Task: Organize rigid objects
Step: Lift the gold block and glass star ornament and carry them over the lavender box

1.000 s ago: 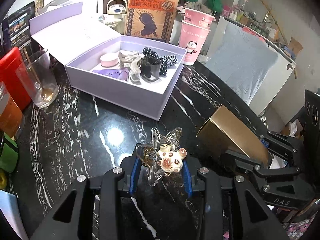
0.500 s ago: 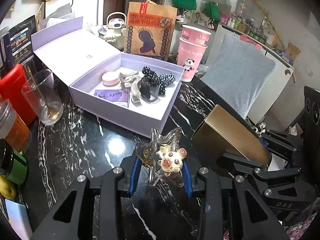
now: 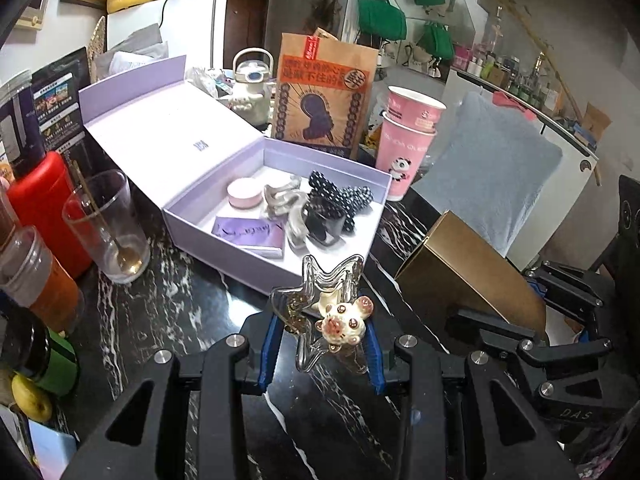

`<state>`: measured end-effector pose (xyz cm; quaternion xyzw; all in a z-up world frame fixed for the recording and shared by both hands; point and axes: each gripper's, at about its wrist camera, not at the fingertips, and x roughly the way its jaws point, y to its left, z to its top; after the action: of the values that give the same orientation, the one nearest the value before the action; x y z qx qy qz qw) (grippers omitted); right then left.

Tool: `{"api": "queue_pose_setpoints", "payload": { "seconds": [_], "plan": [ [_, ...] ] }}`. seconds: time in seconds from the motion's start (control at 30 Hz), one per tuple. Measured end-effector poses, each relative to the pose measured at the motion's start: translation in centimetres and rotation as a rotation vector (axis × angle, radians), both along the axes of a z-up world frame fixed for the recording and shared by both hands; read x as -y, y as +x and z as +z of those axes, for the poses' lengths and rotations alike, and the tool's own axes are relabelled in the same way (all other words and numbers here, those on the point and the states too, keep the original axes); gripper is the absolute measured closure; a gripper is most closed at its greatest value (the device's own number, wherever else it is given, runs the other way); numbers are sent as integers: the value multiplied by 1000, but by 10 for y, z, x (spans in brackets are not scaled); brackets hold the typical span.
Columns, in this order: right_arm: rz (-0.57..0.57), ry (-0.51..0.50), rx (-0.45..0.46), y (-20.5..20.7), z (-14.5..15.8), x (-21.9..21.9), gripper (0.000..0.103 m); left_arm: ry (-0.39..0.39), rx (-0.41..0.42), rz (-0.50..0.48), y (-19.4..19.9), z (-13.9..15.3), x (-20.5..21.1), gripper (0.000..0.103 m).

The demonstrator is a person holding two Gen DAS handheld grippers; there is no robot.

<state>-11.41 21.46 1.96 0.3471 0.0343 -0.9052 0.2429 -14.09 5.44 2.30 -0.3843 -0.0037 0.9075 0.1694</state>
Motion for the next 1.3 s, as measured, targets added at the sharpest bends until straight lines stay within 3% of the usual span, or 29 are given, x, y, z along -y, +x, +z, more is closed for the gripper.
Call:
{"api": "queue_pose_setpoints", "payload": {
  "seconds": [0.63, 1.3],
  "plan": [
    [1, 24, -63, -59, 24, 1, 59, -18, -41, 6, -48, 24, 5, 68],
    [17, 45, -97, -127, 35, 10, 59, -50, -93, -3, -127, 41, 4, 68]
  ]
}}
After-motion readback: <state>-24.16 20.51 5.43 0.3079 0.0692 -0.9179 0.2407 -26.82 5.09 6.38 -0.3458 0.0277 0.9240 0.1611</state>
